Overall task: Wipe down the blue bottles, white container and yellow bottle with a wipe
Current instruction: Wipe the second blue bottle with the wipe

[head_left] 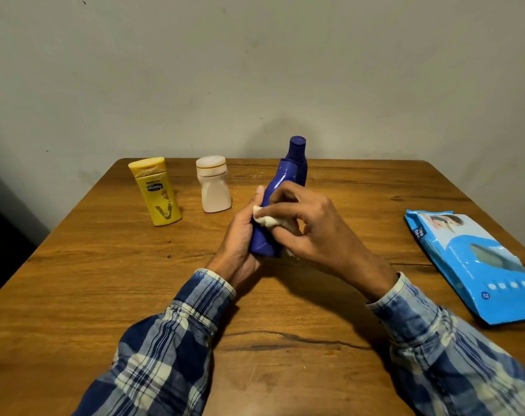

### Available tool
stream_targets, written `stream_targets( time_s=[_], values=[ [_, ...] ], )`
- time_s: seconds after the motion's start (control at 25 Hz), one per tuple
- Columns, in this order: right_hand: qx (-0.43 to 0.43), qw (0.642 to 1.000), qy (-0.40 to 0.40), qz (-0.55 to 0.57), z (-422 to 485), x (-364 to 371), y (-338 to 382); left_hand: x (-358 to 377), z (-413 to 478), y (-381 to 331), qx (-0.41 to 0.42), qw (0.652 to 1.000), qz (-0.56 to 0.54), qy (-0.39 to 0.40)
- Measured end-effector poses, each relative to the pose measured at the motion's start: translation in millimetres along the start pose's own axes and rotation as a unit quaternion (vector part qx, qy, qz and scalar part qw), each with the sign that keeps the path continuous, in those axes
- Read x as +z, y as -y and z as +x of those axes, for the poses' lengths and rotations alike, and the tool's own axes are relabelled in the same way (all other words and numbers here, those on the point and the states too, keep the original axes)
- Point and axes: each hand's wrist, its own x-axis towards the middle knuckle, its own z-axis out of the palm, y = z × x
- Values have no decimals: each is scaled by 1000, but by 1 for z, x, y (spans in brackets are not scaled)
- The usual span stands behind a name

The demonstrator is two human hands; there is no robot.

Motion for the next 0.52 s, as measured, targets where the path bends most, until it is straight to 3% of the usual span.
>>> stream_targets(
  time_s=[0.04,0.2,0.24,0.4,0.44,0.52],
  values=[
    [-2,1000,-4,1,1,-1,-1,0,1,-1,-3,1000,-7,3],
    [85,981,-173,-19,3,-13,-15,1,2,-5,14,999,44,2],
    [81,983,-166,-21,2,-12,-16,2,1,-5,15,999,43,-9],
    [-18,1000,-9,9,1,-3,-8,1,-2,-9,-3,1000,-3,-29],
    [-8,999,-30,12,2,-5,-10,1,-2,-9,5,999,14,-31],
    [58,987,-147,12,3,-11,-18,1,-2,-7,24,996,81,-24]
  ],
)
